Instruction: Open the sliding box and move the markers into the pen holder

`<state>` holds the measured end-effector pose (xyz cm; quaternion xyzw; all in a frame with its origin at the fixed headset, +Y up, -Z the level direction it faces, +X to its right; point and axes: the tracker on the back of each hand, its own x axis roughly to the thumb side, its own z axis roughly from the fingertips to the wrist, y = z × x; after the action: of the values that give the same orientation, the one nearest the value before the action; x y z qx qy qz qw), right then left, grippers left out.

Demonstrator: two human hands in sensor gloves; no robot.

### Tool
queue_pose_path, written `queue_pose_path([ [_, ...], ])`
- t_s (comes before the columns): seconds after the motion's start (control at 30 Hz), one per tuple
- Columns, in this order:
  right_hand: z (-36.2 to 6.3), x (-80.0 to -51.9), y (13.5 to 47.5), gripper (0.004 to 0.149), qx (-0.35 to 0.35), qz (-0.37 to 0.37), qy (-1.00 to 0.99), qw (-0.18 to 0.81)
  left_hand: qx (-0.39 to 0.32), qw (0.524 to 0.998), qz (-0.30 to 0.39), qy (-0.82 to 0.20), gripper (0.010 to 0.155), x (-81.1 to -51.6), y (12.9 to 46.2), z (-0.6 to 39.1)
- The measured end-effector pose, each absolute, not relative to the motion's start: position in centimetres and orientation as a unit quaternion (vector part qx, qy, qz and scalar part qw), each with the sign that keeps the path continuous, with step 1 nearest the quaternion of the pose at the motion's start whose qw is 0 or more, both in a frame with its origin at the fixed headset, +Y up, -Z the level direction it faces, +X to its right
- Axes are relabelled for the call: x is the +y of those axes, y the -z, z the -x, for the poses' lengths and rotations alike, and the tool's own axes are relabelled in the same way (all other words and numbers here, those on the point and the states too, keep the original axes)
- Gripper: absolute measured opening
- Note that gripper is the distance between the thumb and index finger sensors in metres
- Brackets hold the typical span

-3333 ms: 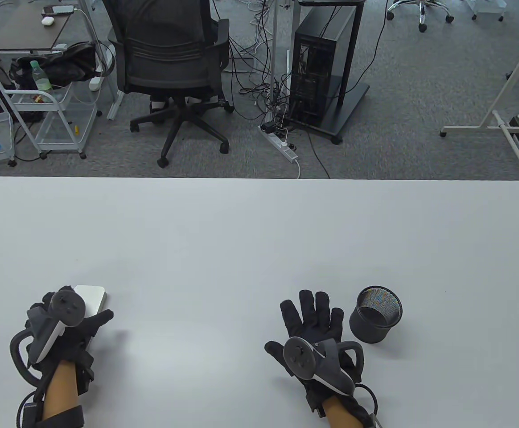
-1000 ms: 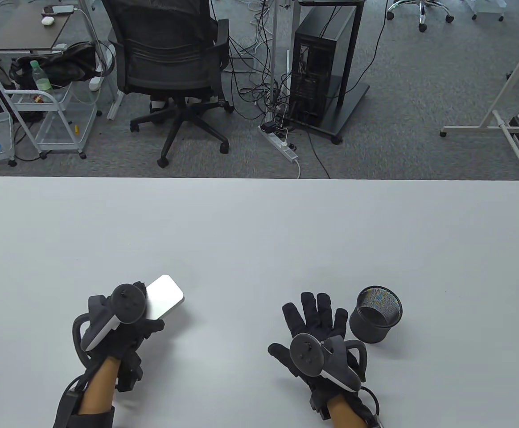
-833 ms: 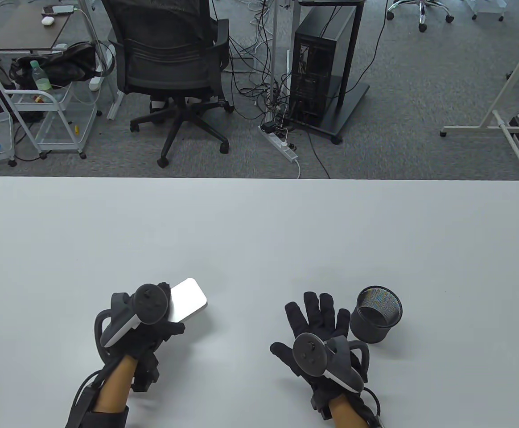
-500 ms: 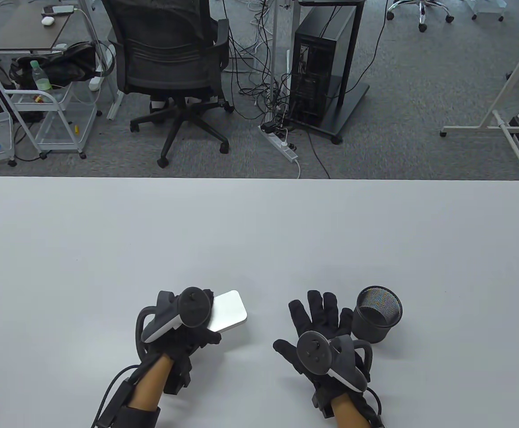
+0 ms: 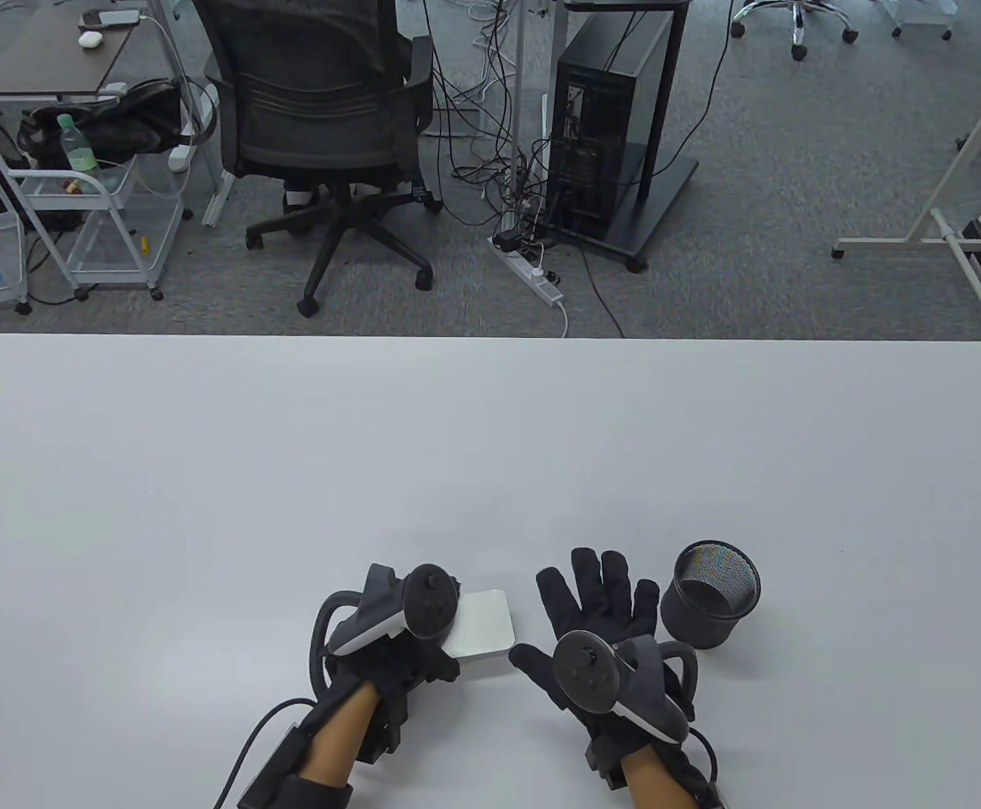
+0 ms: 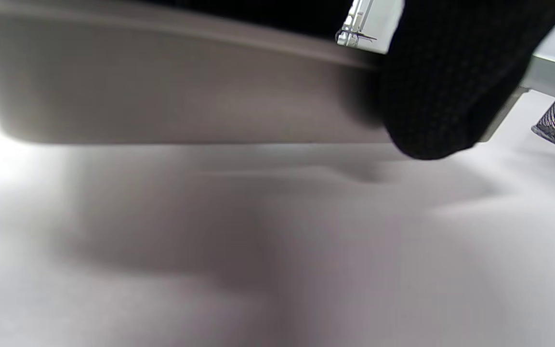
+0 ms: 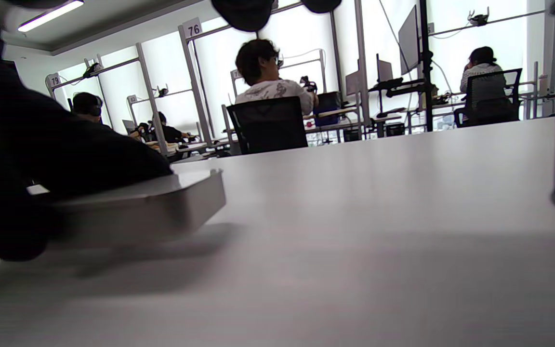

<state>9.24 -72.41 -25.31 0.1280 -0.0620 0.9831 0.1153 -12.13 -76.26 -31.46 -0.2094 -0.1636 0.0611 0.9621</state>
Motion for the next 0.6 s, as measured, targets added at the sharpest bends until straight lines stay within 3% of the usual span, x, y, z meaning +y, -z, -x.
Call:
queue_pose_path([
  [0.6, -8.5, -74.0, 25.6, 0.089, -0.032, -0.123, -0.988, 0.09, -0.165, 0.964, 0.199, -0.062, 0.068, -77.6, 31.8, 11.9],
])
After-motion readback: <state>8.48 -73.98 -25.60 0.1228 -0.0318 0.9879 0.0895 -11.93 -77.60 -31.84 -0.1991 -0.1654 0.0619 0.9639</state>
